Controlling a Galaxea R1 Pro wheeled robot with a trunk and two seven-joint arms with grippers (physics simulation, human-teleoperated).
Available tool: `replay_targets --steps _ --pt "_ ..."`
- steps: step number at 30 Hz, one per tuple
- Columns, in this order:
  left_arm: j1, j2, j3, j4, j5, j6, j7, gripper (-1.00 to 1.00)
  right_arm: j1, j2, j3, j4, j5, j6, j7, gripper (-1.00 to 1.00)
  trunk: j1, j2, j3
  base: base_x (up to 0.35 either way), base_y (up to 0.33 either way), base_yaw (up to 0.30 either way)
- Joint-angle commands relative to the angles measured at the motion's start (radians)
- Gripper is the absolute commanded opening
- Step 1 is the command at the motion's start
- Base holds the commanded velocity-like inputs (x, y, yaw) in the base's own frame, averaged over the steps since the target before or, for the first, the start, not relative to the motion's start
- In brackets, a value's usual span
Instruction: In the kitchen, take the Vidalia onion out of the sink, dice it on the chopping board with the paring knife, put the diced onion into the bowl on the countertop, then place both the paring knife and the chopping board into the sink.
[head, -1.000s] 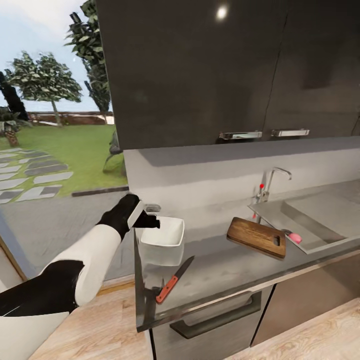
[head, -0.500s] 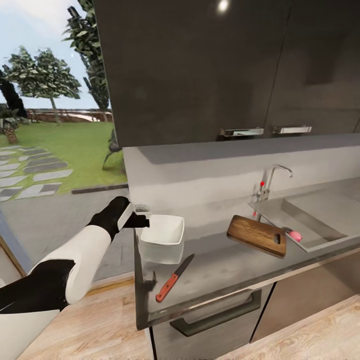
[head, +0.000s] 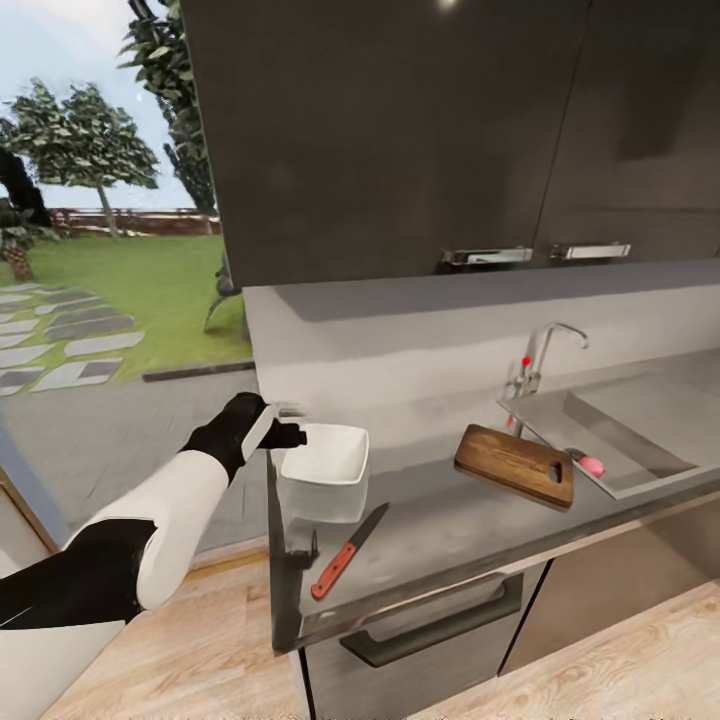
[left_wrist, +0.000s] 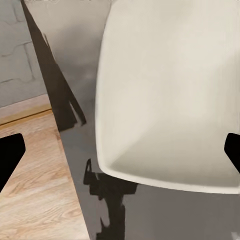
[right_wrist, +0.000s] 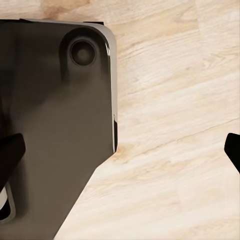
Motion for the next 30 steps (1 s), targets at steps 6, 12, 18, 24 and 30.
replay_targets --steps 6,12,18,24,30 --pt "-0.001 -0.002 0.002 -0.003 0.002 -0.003 0.0 1.0 -0.001 0.0 0.0 0.001 -0.001 -0.003 -0.002 1.0 0.001 -0.002 -0.011 0.0 0.0 0.0" --pt "-0.001 -0.002 0.002 -0.003 0.002 -0.062 0.003 1.0 -0.001 0.0 0.0 0.001 -0.001 -0.003 -0.002 1.0 0.001 -0.002 -0.02 0.0 0.0 0.0" --pt "-0.001 0.0 0.002 -0.001 0.003 -0.081 0.004 1.0 -0.001 0.0 0.0 0.002 0.0 -0.003 -0.002 1.0 0.001 -0.002 -0.029 0.0 0.0 0.0" --pt "-0.001 0.002 0.003 -0.001 0.003 -0.082 0.005 1.0 -0.001 0.0 0.0 0.002 -0.001 -0.003 -0.002 1.0 0.001 -0.002 -0.036 0.0 0.0 0.0" --pt "-0.001 0.002 0.002 0.003 0.003 -0.082 0.004 1.0 -0.001 0.0 0.0 0.001 -0.001 -0.003 -0.002 1.0 0.001 -0.002 -0.044 0.0 0.0 0.0"
